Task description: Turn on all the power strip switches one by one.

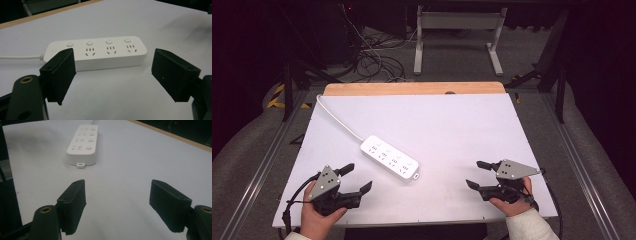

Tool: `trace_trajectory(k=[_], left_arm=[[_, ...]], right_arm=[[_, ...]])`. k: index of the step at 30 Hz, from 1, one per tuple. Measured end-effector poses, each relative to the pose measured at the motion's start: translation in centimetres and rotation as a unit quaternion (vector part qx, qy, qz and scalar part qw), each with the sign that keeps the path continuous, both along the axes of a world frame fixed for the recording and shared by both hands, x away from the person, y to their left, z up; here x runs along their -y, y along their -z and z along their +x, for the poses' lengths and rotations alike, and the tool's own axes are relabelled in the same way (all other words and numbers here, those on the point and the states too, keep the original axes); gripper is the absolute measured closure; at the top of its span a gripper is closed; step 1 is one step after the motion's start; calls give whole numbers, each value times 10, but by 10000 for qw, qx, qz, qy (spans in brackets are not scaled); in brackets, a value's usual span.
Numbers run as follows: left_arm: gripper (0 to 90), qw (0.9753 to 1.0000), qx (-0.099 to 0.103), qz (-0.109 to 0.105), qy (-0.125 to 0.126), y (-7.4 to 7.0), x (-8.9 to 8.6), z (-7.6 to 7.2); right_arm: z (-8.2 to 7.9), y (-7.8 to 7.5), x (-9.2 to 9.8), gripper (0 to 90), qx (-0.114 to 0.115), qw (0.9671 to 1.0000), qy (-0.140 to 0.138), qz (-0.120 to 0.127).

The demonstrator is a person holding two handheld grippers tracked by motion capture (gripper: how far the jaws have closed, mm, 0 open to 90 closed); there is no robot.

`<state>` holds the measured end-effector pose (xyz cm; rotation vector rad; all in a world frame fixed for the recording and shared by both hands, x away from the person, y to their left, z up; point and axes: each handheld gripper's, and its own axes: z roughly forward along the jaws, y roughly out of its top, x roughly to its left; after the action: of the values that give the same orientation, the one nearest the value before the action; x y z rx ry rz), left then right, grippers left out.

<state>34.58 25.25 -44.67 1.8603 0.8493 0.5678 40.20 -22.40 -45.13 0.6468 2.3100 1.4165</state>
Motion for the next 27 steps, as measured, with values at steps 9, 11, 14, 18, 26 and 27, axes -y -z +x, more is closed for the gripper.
trace_trajectory(k=[9, 11, 14, 18, 26, 27], left_arm=[[245, 9999, 63, 135, 59, -2, 1, -1], [253, 9999, 71, 125, 56, -3, 2, -1], [272, 9999, 82, 86, 30, -5, 1, -2], [300, 9999, 64, 104, 34, -7, 0, -2], [316, 9998, -163, 68, 133, -11, 1, 2], [329, 9993, -272, 72, 241, -12, 0, 4]], right_arm=[[-1, -1, 2, 325, 69, 10000, 26, 21], [-1, 0, 1, 325, 86, 10000, 13, 6], [-1, -1, 1, 329, 82, 10000, 14, 6], [-1, -1, 2, 331, 97, 10000, 14, -14], [-1, 0, 1, 333, 97, 9999, 20, -24], [-1, 0, 1, 333, 119, 9999, 24, -34]])
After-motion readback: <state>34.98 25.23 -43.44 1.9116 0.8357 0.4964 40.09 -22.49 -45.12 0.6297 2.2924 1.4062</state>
